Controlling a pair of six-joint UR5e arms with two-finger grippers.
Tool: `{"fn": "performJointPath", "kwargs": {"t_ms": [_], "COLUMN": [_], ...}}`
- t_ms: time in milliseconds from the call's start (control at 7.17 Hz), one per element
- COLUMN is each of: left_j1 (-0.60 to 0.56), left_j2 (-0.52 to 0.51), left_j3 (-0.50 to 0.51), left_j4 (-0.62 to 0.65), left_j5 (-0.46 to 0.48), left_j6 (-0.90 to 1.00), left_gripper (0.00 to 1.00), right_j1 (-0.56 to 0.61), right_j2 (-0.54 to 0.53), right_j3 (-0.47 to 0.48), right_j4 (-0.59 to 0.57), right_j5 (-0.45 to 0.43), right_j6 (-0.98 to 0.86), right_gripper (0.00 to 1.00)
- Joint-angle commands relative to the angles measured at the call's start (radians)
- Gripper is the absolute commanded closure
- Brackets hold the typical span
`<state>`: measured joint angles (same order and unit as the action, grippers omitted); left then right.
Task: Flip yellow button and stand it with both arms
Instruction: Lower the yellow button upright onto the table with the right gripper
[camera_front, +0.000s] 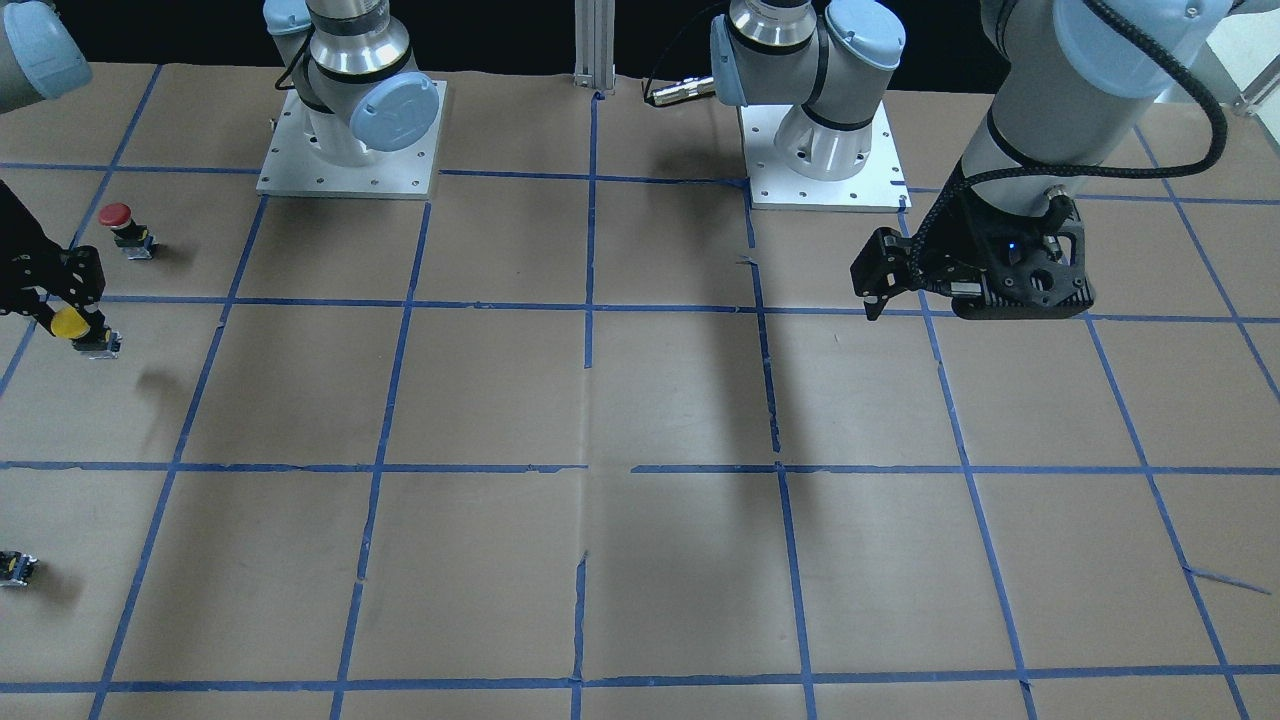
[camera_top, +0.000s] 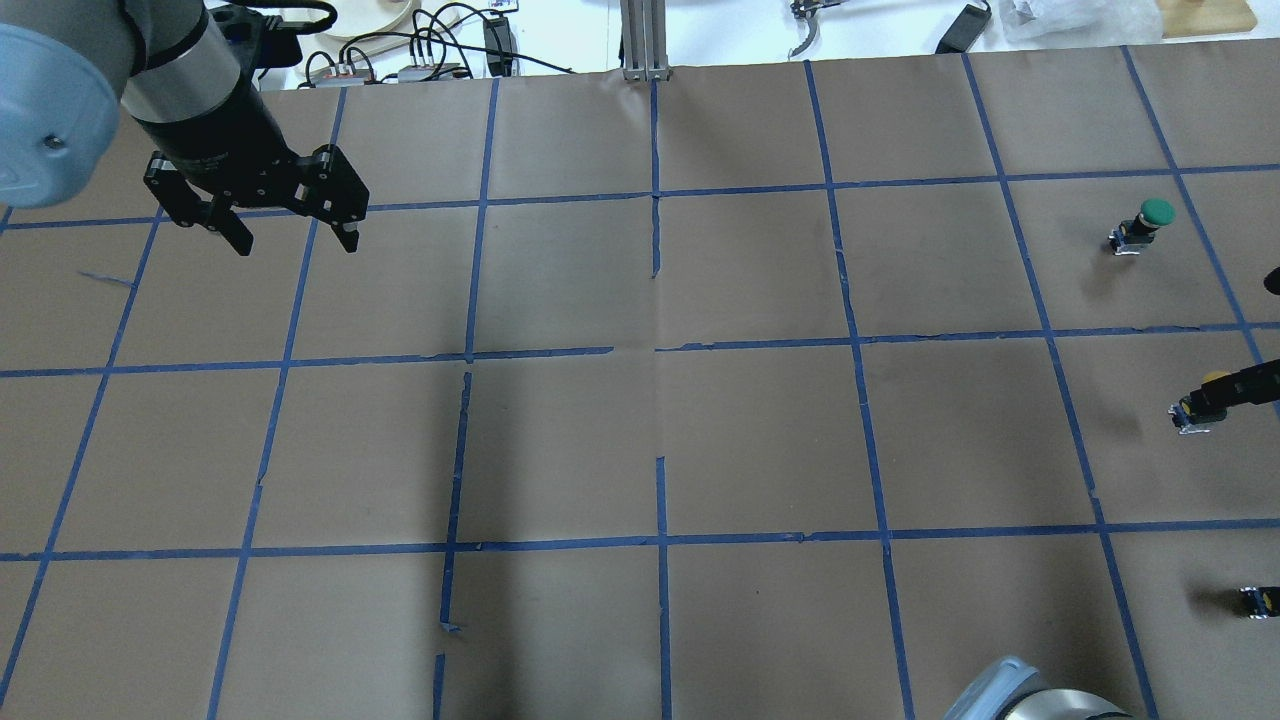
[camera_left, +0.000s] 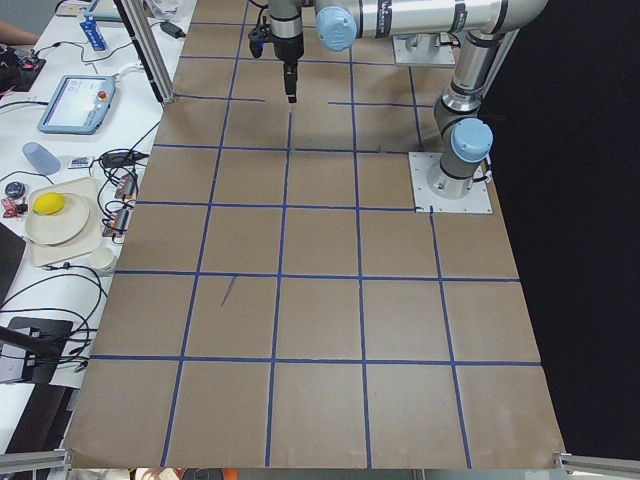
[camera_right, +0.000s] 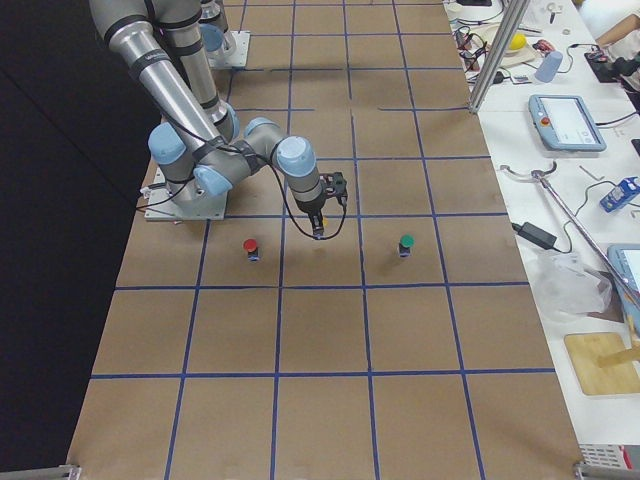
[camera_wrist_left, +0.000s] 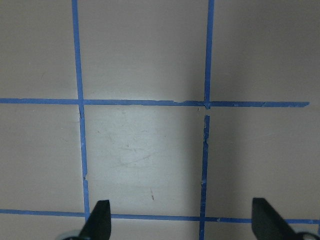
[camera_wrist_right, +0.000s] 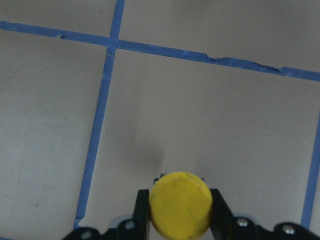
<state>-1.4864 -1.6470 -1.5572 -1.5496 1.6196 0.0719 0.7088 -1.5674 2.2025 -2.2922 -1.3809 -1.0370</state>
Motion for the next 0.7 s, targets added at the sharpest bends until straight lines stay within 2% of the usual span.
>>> {"fn": "performJointPath", "kwargs": {"t_ms": [0,140,279,419,558], "left_j1": [0.002,0.002,0.000,0.002,0.002], "left_j2": [0.004,0.004,0.001,0.001,0.001], "left_j3": [-0.003,-0.003,-0.003,-0.003,-0.003], "left_j4": [0.006,0.006,0.006,0.006,0.008], "left_j5": [-0.009,-0.006,-0.006,-0.007,-0.007], "left_j6": [-0.006,0.002,0.000,-0.003,-0.003], "left_gripper": [0.00,0.00,0.00,0.00,0.00], "right_j1": [-0.028,-0.028,-0.028,-0.031,-0.031], "right_j2": [0.015,0.056,0.099,0.121,0.122], "right_j3": [0.022,0.020,0.019,0.019,0.019], "right_j4": [-0.061,-0.110,-0.174,-0.187,-0.181], "right_j5": [0.054,0.083,0.066,0.068,0.063], "right_j6": [-0.023,-0.026,-0.018,-0.038,-0.038], "right_gripper": [0.73,0.73,0.72,0.71,0.56]}}
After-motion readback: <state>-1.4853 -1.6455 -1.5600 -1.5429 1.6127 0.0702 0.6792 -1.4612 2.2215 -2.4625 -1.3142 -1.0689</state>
